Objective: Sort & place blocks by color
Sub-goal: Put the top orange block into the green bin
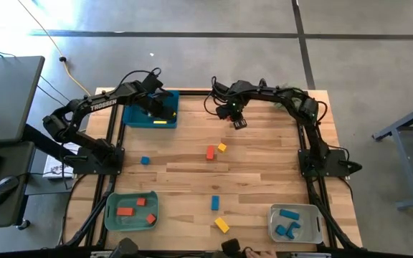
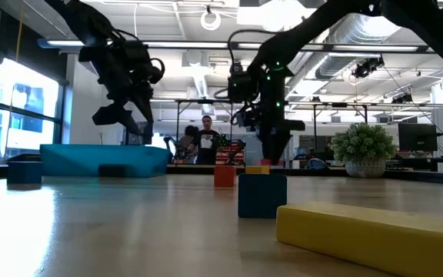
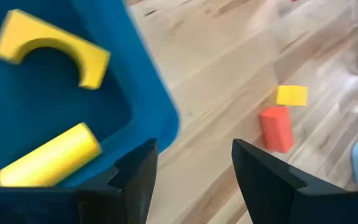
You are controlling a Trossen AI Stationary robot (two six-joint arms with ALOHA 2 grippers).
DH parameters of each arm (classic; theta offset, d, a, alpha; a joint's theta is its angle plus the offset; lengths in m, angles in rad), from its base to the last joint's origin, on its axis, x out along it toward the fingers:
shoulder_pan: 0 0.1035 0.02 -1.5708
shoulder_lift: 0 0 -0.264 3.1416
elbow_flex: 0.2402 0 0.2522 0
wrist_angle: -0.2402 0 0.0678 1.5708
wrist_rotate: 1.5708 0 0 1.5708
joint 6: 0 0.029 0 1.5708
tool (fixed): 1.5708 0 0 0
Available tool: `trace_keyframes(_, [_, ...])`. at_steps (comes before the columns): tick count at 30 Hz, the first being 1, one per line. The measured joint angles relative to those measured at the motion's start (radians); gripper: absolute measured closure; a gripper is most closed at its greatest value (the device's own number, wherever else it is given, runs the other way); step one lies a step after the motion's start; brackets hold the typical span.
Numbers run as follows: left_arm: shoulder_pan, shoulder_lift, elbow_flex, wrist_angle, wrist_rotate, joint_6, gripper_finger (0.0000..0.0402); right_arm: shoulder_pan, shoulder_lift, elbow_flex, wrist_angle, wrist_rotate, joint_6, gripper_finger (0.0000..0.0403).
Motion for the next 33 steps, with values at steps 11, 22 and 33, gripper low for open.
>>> trace_keyframes(11, [-0.121, 0.0, 0.0, 0.096, 0.033, -0.078, 0.0206, 0.136, -0.1, 0.002, 0.008, 0.037, 0.169, 0.0307])
trace_keyframes(22, [-0.253, 0.0, 0.0, 0.255, 0.055, -0.239, 0.0206, 0.329, -0.16, 0.005, 0.058, 0.121, 0.369, 0.0307])
trace_keyframes(33, [-0.41, 0.0, 0.0, 0.352, 0.05, -0.331, 0.0206, 0.478, -0.16, 0.005, 0.116, 0.194, 0.555, 0.0307])
